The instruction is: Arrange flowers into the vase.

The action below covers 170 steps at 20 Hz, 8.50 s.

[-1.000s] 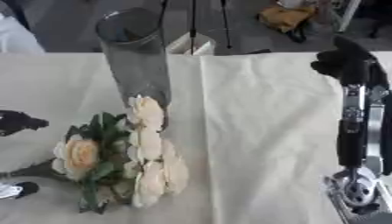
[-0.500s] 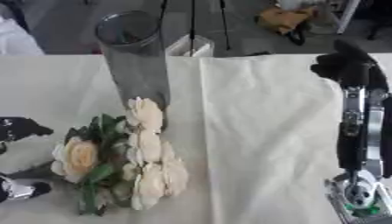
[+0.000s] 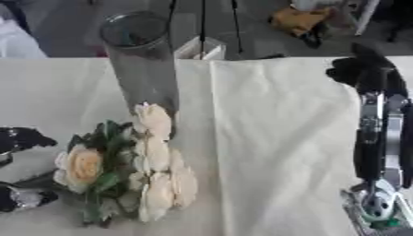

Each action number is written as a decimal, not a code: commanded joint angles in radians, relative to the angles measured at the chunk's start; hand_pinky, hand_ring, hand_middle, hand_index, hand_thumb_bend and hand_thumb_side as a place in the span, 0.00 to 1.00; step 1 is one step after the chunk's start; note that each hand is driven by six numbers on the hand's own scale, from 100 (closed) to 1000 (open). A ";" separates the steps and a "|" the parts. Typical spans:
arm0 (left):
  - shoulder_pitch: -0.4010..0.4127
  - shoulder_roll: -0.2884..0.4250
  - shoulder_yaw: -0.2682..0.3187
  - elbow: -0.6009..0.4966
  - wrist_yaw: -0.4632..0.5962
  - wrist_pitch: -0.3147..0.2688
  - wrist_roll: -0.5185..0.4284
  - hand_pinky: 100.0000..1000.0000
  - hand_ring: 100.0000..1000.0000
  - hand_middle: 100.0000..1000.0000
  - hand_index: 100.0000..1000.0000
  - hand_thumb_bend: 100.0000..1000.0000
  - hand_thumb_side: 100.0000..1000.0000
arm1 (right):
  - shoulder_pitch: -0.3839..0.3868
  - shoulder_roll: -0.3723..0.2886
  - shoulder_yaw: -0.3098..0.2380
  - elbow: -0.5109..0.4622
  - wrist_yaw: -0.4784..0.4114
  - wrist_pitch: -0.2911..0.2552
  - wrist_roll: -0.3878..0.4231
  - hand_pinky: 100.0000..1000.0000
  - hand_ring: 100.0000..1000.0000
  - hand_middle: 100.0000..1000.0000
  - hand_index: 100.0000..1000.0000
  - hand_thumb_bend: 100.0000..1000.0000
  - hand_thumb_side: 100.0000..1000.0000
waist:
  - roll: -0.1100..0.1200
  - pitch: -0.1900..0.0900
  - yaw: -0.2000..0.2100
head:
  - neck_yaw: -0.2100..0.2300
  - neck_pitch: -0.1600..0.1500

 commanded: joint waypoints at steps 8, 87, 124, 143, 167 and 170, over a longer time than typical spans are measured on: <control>-0.005 -0.001 -0.017 0.034 -0.051 -0.027 0.045 0.61 0.72 0.74 0.90 0.47 0.62 | -0.014 -0.004 -0.003 -0.018 -0.012 -0.003 0.006 0.67 0.61 0.59 0.81 0.00 1.00 | -0.001 -0.007 0.001 | 0.000 -0.018; -0.045 -0.101 -0.068 0.221 -0.005 0.074 0.195 0.00 0.00 0.03 0.15 0.00 0.44 | -0.003 0.020 -0.015 -0.018 -0.017 0.008 0.013 0.68 0.61 0.58 0.82 0.00 1.00 | -0.010 0.007 -0.013 | 0.017 -0.050; -0.017 -0.020 0.103 -0.146 0.020 0.172 0.280 0.00 0.00 0.00 0.00 0.02 0.47 | 0.008 0.017 -0.025 -0.018 -0.017 0.020 0.007 0.68 0.61 0.57 0.82 0.00 1.00 | 0.002 0.006 -0.009 | -0.011 -0.039; -0.135 -0.030 0.263 -0.215 0.457 0.210 0.439 0.00 0.00 0.00 0.00 0.05 0.44 | 0.016 0.000 -0.034 -0.018 -0.020 0.018 0.001 0.68 0.61 0.58 0.82 0.00 1.00 | 0.018 -0.035 -0.016 | 0.014 0.005; -0.458 -0.105 0.278 0.021 0.867 0.242 0.909 0.00 0.00 0.00 0.00 0.08 0.44 | 0.028 -0.028 -0.005 -0.018 -0.032 0.016 0.037 0.68 0.61 0.57 0.82 0.00 1.00 | 0.052 -0.061 -0.099 | 0.070 -0.011; -0.500 -0.132 0.270 0.080 0.898 0.191 0.965 0.00 0.00 0.00 0.00 0.09 0.45 | 0.022 -0.032 -0.001 -0.018 -0.035 0.012 0.042 0.68 0.61 0.58 0.82 0.00 1.00 | 0.052 -0.063 -0.106 | 0.077 -0.011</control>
